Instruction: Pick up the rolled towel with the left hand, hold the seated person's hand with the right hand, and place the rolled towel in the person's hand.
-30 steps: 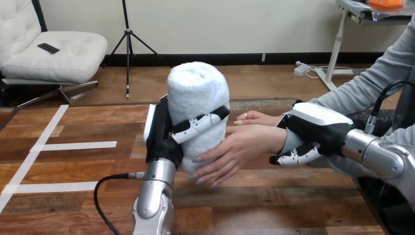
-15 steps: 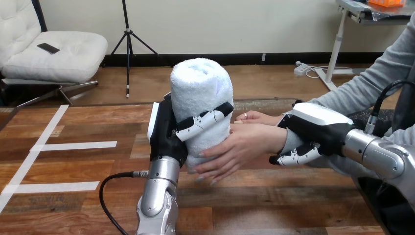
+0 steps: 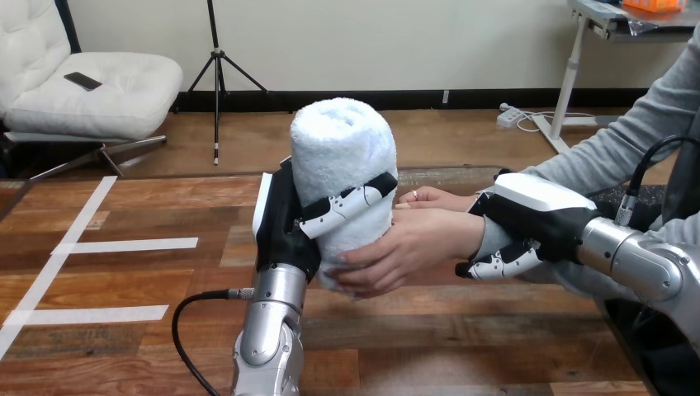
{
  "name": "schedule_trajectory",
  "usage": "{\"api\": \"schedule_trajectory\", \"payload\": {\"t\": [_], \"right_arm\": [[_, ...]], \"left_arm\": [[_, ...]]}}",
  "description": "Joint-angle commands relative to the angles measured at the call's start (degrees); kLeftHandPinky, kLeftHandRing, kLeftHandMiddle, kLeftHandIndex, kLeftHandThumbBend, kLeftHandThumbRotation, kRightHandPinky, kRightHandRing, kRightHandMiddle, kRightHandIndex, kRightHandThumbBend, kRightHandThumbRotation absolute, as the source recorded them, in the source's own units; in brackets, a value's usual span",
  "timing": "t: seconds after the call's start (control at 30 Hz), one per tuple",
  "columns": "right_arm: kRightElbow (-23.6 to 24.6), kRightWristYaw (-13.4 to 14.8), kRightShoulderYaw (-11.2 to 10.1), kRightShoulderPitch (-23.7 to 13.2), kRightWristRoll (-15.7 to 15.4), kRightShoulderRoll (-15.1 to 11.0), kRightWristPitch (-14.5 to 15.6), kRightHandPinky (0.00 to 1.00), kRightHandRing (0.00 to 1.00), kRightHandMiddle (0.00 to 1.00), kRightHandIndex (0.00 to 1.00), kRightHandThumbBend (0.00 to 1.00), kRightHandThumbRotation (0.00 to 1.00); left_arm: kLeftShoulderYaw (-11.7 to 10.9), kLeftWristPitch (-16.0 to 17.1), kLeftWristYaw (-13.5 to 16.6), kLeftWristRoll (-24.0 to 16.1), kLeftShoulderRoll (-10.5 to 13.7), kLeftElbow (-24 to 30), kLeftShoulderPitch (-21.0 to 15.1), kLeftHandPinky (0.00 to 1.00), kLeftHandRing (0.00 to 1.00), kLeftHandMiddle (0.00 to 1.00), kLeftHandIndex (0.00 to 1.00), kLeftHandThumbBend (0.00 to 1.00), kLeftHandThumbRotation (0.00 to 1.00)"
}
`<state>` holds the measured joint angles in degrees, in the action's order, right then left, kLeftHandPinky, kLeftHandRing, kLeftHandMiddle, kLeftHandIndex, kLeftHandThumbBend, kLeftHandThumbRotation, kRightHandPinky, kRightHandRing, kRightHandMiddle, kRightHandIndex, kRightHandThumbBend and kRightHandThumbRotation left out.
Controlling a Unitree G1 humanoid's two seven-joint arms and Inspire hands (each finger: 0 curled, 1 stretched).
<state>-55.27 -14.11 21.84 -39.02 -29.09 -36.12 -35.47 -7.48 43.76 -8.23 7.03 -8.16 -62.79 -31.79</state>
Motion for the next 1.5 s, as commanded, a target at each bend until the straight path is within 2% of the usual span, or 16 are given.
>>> {"api": "schedule_trajectory", "payload": {"t": [0.0, 0.77, 1.47], "right_arm": [[2.59, 0.85, -2.2, -2.6, 1.65, 1.09, -0.02, 0.25, 0.29, 0.33, 0.32, 0.49, 0.31], [2.34, 1.45, -2.32, -2.59, 1.69, 1.06, -0.31, 0.27, 0.3, 0.35, 0.34, 0.49, 0.3], [2.1, 1.58, -2.18, -2.71, 1.39, 0.98, 0.04, 0.26, 0.3, 0.34, 0.33, 0.49, 0.31]], "left_arm": [[1.74, 1.1, -1.45, -0.39, -4.89, 0.86, -5.32, 0.31, 0.34, 0.4, 0.4, 0.63, 0.0], [2.76, 0.3, -1.77, -0.98, -5.11, 0.98, -4.05, 0.3, 0.34, 0.4, 0.4, 0.64, 0.0], [2.8, -0.27, -3.84, -0.78, -4.11, 0.62, -3.57, 0.31, 0.34, 0.4, 0.41, 0.65, 0.0]]}}
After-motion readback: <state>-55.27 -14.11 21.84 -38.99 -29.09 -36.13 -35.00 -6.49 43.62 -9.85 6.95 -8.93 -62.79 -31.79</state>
